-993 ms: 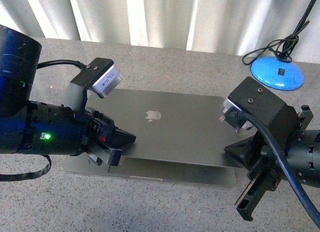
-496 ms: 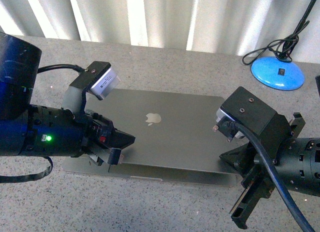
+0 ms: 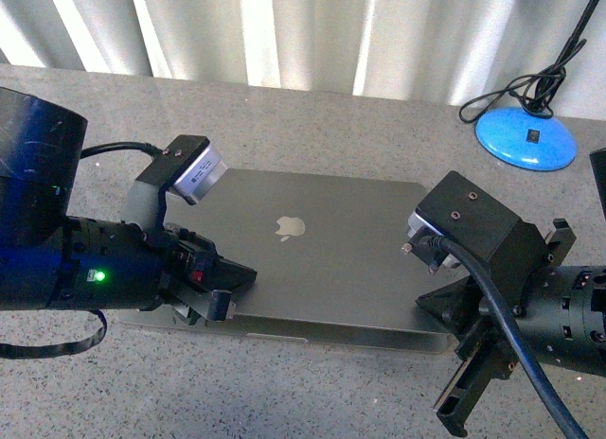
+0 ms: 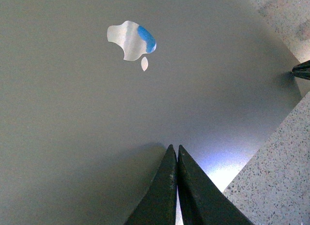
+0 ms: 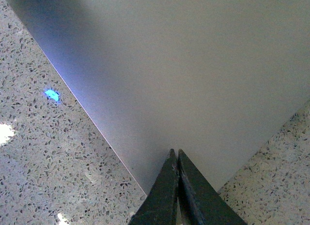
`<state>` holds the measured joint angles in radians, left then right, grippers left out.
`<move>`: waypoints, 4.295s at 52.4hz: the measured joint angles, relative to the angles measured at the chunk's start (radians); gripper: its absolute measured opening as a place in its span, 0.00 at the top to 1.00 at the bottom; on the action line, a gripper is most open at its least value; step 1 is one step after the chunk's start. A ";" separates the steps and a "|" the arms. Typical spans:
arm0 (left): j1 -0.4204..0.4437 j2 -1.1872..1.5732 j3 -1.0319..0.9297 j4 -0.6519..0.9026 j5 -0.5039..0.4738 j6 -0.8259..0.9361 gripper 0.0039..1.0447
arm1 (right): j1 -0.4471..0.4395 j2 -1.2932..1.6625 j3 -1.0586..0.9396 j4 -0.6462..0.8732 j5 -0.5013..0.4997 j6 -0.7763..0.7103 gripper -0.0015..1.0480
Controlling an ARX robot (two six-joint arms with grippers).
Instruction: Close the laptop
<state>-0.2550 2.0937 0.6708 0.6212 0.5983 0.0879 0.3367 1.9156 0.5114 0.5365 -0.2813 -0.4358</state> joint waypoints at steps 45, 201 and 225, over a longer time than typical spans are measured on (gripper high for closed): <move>0.027 0.067 -0.025 0.083 0.012 -0.035 0.97 | 0.016 0.079 0.026 0.021 0.014 0.014 0.99; 0.410 -1.135 -0.618 0.277 -0.451 -0.120 0.85 | -0.340 -0.985 -0.460 0.341 0.274 0.400 0.95; 0.258 -1.506 -0.652 -0.045 -0.599 -0.096 0.97 | -0.340 -1.337 -0.485 0.032 0.277 0.418 0.99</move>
<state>0.0032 0.5873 0.0189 0.5766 -0.0002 -0.0078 -0.0029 0.5789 0.0261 0.5686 -0.0040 -0.0174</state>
